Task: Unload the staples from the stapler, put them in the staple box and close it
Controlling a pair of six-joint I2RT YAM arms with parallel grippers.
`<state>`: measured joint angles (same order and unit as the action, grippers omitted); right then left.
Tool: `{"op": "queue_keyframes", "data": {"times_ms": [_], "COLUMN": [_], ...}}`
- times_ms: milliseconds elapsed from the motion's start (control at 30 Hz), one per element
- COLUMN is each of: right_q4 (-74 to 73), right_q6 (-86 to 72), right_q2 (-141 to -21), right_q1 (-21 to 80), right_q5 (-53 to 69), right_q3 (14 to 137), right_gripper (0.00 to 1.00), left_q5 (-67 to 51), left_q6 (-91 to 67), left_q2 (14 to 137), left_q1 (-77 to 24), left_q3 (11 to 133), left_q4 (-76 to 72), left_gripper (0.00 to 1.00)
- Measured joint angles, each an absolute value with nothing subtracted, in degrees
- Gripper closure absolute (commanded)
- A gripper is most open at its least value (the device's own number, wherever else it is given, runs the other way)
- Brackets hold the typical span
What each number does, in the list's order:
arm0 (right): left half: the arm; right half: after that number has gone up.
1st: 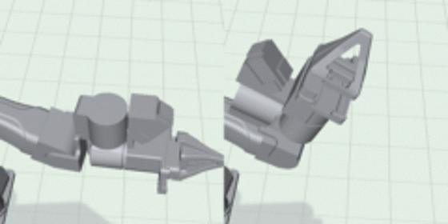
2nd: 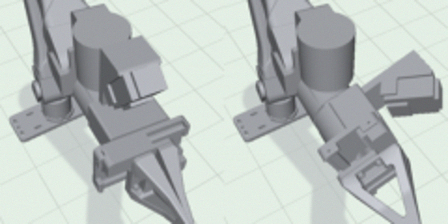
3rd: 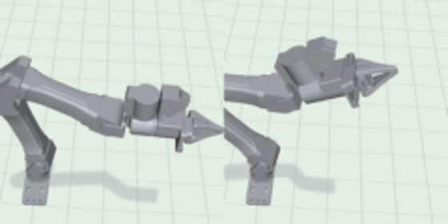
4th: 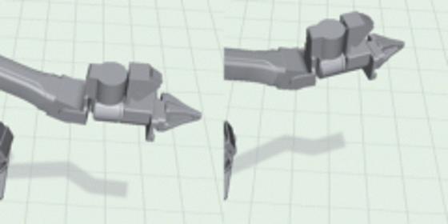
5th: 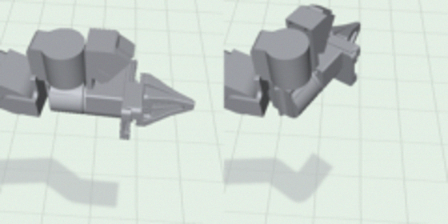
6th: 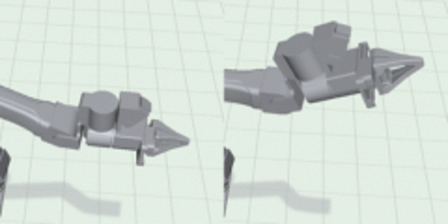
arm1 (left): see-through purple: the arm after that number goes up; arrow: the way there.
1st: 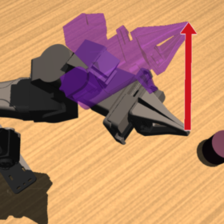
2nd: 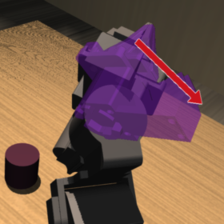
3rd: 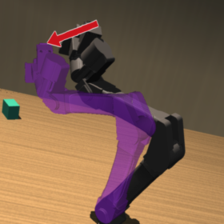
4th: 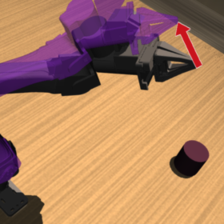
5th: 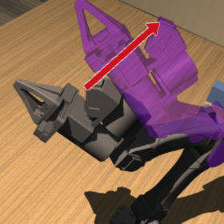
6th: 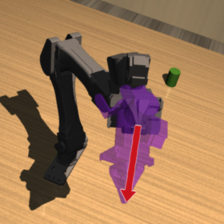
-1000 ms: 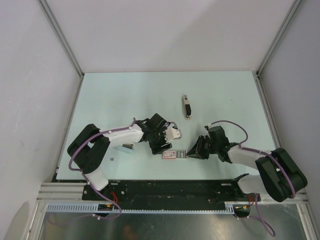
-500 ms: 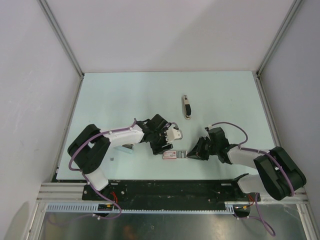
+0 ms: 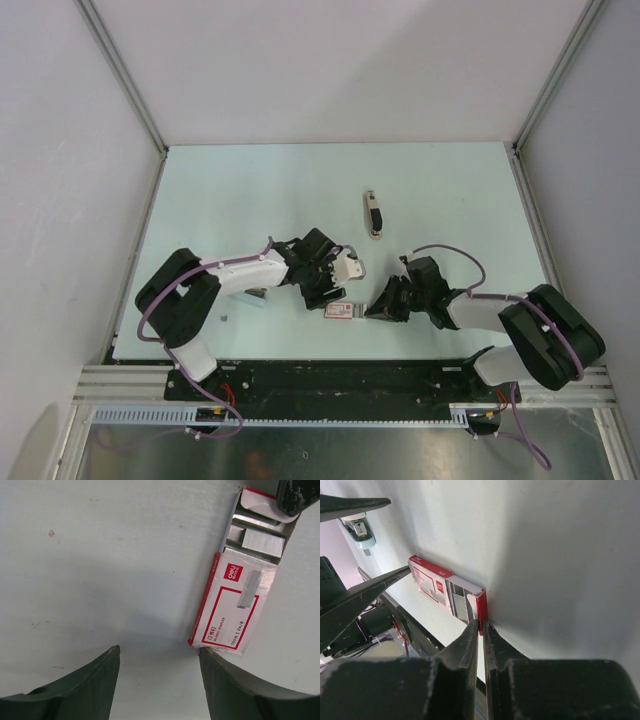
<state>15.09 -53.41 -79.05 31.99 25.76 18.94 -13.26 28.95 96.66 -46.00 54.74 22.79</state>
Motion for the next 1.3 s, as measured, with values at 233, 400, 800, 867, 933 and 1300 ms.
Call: {"op": "queue_keyframes", "data": {"times_ms": [233, 400, 800, 867, 933, 1300], "right_q4": [15.3, 15.6, 20.1, 20.8, 21.4, 21.0], "right_q6": [-53.9, -54.5, -56.7, -57.0, -57.1, -56.8], "right_q2": [-79.8, -81.6, -87.3, -87.7, -88.0, -87.6], "right_q1": [34.6, 36.1, 38.7, 38.8, 38.9, 38.4], "right_q5": [24.4, 24.2, 25.0, 25.6, 26.2, 27.5], "right_q3": [19.9, 21.4, 23.8, 23.9, 23.9, 23.9], "right_gripper": [0.90, 0.90, 0.79, 0.77, 0.76, 0.62], "left_q5": [-13.2, -13.1, -12.4, -12.2, -12.0, -11.4], "left_q6": [28.9, 28.9, 28.9, 29.0, 29.0, 28.9], "left_q2": [96.7, 96.7, 96.6, 96.6, 96.6, 96.4], "left_q1": [-46.0, -46.1, -46.2, -46.2, -46.2, -46.2], "left_q3": [54.7, 54.7, 54.7, 54.7, 54.7, 54.7], "left_q4": [22.8, 22.8, 22.8, 22.8, 22.8, 22.8], "left_gripper": [0.30, 0.30, 0.31, 0.31, 0.31, 0.29]}}
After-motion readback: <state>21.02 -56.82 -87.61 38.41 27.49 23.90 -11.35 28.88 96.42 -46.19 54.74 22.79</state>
